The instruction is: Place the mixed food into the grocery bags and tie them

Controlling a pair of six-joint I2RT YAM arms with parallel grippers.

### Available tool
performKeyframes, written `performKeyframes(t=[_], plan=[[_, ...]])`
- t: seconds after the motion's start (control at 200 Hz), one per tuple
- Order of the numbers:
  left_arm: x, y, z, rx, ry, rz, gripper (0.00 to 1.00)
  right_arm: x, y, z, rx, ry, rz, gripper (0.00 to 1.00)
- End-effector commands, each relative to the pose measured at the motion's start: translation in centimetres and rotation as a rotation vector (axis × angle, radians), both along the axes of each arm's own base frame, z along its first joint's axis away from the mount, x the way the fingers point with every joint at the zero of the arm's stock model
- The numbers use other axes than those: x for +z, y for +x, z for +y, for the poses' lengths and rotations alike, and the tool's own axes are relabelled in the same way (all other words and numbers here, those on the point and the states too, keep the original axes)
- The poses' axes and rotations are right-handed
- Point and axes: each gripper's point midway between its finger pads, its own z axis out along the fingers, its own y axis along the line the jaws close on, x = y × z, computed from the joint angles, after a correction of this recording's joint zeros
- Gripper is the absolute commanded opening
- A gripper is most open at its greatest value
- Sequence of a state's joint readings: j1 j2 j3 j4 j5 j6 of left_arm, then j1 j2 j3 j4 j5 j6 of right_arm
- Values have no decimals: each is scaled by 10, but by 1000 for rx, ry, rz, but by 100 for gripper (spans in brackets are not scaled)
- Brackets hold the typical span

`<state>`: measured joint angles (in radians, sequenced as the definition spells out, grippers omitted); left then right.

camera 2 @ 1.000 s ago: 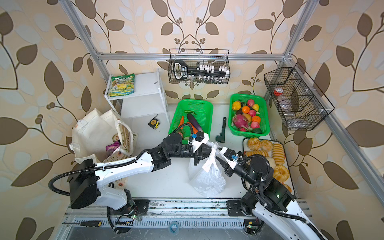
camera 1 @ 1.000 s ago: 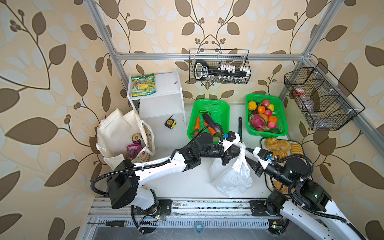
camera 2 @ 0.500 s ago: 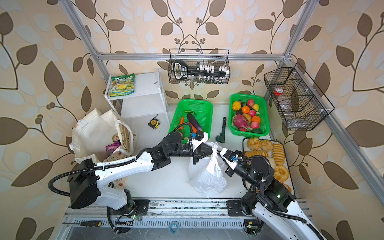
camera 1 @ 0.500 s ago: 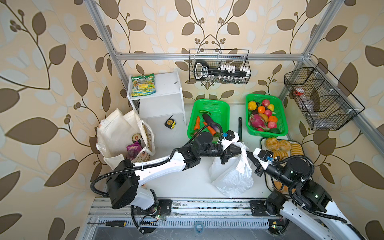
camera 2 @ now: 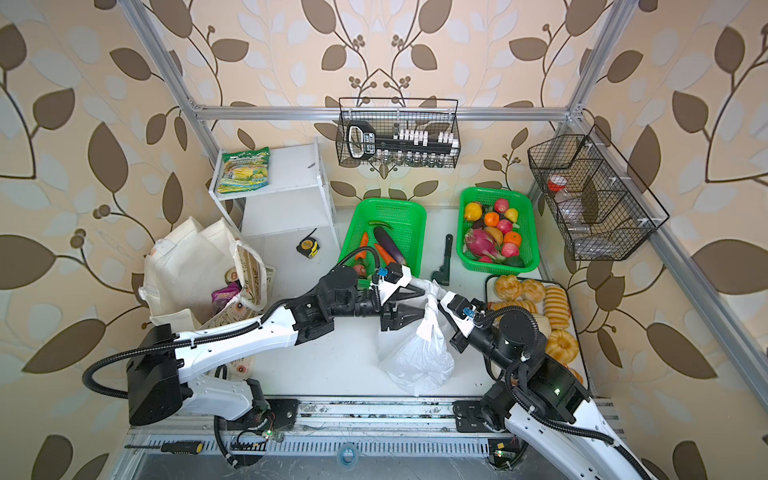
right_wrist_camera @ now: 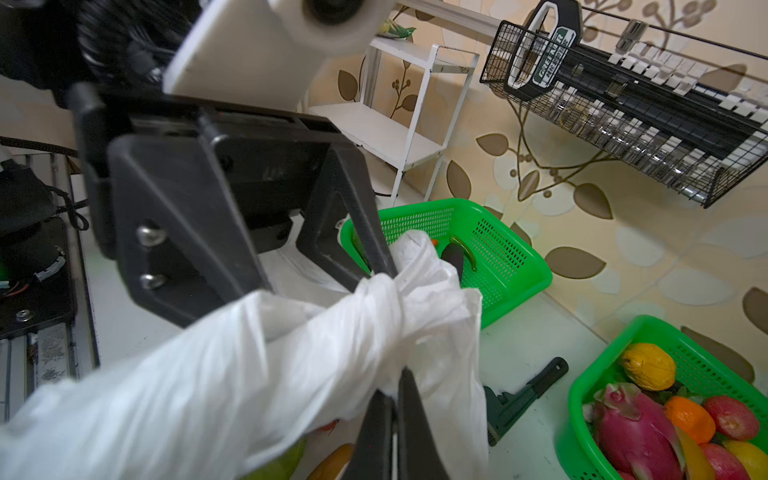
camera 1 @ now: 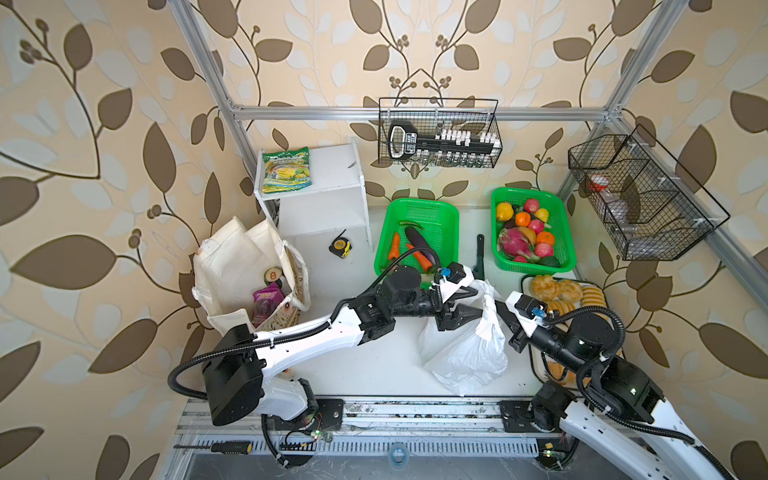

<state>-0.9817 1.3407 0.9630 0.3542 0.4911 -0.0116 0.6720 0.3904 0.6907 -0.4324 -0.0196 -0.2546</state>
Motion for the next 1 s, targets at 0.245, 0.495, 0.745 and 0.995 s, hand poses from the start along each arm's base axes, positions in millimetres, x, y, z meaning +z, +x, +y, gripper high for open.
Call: performKeyframes(t=[0.245, 0.495, 0.745, 0.995], plan=[[28, -35, 35, -49, 7, 30, 72, 11, 5, -8, -67, 44, 13, 0], [21, -56, 37, -79, 99, 65, 72, 10, 7, -7, -70, 51, 23, 0], [13, -55, 28, -34, 147, 37, 73, 11, 7, -7, -70, 56, 25, 0], [15, -50, 25, 1, 151, -9, 74, 12, 6, -8, -68, 54, 26, 0]])
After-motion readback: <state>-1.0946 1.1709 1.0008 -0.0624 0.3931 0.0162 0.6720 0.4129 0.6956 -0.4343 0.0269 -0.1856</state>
